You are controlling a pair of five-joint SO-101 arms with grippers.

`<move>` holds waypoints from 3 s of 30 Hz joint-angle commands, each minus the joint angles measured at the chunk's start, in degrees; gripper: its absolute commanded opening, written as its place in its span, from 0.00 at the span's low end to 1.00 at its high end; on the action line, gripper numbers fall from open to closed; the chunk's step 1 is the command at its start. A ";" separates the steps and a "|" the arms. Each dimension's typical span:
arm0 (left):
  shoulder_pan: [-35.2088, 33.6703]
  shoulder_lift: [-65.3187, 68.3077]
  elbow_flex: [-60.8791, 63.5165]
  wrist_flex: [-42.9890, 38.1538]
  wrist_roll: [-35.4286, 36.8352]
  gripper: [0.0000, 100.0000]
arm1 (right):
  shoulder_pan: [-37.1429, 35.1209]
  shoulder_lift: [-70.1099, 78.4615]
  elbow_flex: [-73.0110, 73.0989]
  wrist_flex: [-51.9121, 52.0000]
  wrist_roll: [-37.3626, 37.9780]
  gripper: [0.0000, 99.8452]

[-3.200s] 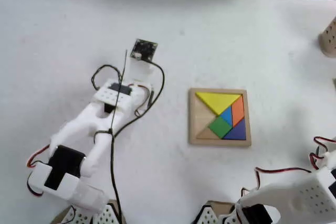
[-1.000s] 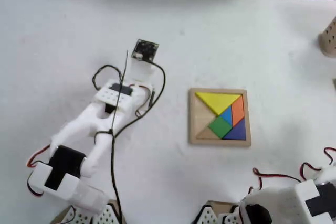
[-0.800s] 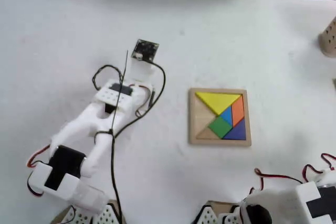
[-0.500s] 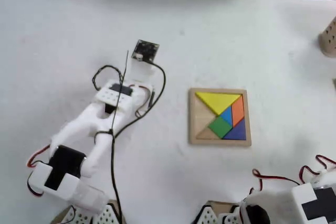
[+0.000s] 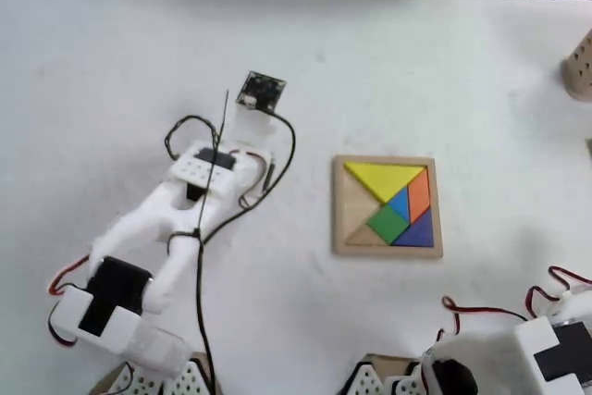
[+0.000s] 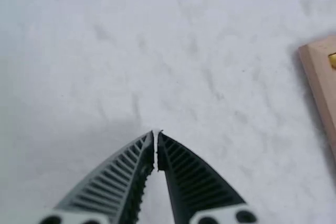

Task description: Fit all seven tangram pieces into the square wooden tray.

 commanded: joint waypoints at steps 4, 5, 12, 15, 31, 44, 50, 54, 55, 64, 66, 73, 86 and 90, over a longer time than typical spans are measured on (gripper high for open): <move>0.84 -0.57 -0.35 0.44 -1.49 0.04 | -2.42 -1.98 -0.88 -0.66 -0.70 0.23; 0.84 -0.57 -0.35 0.44 -1.49 0.04 | -2.51 -1.98 -0.88 -0.66 -0.70 0.21; 0.84 -0.57 -0.35 0.44 -1.49 0.04 | -3.65 -1.45 -0.79 -2.68 -0.62 0.07; 0.84 -0.57 -0.35 0.44 -1.49 0.04 | -3.56 -1.89 -0.79 -2.42 -0.44 0.01; 0.22 -0.57 -0.79 0.35 -1.23 0.04 | -13.05 -23.87 -2.90 22.90 -0.70 0.02; -6.73 -0.13 -2.37 -1.58 -1.14 0.04 | -54.99 -34.33 4.66 21.58 -25.32 0.02; -6.46 -0.13 -2.29 -1.76 -1.14 0.04 | -69.93 -32.66 7.56 9.98 -34.90 0.02; -6.29 -0.13 -2.29 -1.76 -1.14 0.04 | -73.45 -28.62 9.32 1.63 -40.62 0.02; -6.29 -0.13 -2.29 -1.76 -1.14 0.04 | -73.89 -27.03 9.85 0.13 -42.20 0.02; -6.20 -0.13 -2.11 -1.76 -1.23 0.04 | -78.11 -16.22 9.93 -6.37 -45.01 0.03; -6.20 -0.13 -2.11 -1.76 -1.23 0.04 | -78.90 -16.31 9.93 -6.20 -45.01 0.08; -6.20 -0.13 -2.11 -1.76 -1.41 0.04 | -78.55 -18.42 10.02 -3.03 -44.84 0.21; -6.11 -0.04 -2.02 -1.76 -1.49 0.04 | -70.73 -28.09 11.52 1.01 -40.88 0.21; -6.11 -0.04 -2.02 -1.76 -1.49 0.04 | -70.11 -28.09 11.96 1.36 -40.35 0.21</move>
